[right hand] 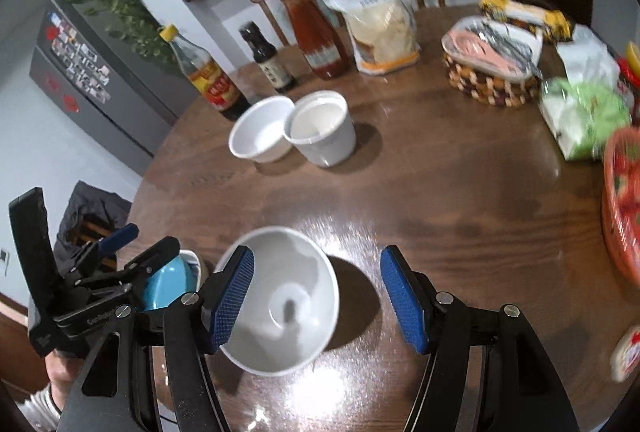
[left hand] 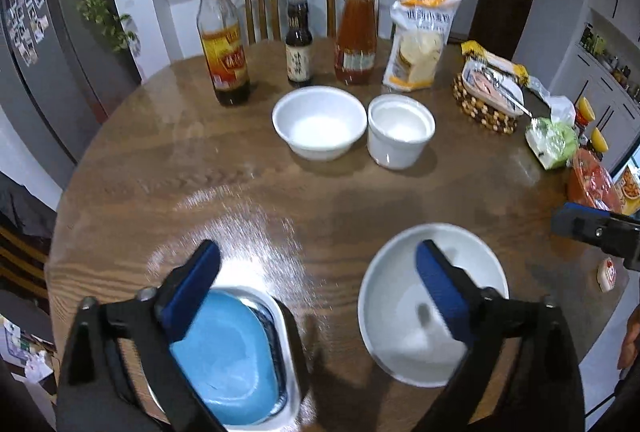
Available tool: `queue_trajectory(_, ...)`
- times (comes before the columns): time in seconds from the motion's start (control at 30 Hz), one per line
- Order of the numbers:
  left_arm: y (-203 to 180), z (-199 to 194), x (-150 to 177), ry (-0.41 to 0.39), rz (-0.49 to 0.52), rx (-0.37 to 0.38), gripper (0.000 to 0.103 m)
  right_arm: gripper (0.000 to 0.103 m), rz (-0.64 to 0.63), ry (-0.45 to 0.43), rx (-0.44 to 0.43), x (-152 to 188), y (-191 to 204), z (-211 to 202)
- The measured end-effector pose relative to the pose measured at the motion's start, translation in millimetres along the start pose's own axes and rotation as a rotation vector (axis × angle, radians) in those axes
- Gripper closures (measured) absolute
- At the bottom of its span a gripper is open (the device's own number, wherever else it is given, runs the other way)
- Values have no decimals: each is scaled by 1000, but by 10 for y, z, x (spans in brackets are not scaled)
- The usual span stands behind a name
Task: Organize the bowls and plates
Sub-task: 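Move both grippers toward the smaller white bowl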
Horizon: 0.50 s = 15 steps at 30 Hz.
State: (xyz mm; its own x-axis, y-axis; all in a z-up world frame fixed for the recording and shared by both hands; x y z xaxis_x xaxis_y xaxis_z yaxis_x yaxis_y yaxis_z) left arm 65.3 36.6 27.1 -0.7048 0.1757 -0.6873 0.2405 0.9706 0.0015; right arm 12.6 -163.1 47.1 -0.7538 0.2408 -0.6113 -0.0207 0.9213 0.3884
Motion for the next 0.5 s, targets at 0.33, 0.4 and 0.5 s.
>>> queue_trajectory(0.33,76,-185,-575,-133,23,-55,1,36,-56,-47,-41,-471,205,-49)
queue_trajectory(0.4,87,-201,-688,-154,31,-66,1,36,-65,-53,-49,-559,247,-33)
queue_trajectory(0.5,97,-197,-824,-173,47,-83,1,36,-63,-57,-69,-663,289,1)
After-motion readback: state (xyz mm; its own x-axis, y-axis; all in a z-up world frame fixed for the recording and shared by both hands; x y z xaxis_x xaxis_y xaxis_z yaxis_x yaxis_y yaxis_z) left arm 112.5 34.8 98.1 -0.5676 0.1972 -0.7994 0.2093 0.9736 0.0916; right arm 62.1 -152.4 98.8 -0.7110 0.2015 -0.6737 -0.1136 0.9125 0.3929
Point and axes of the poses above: each gripper's, at about its wrist camera, not at the fingertips, and z roughly the way its jaws point, y to its left, x to its underside, the point moved 7 cm from there along z, roughly the way its jaws point, and after that the axes turned 4 degrees about -y, right-handed, at the moved point
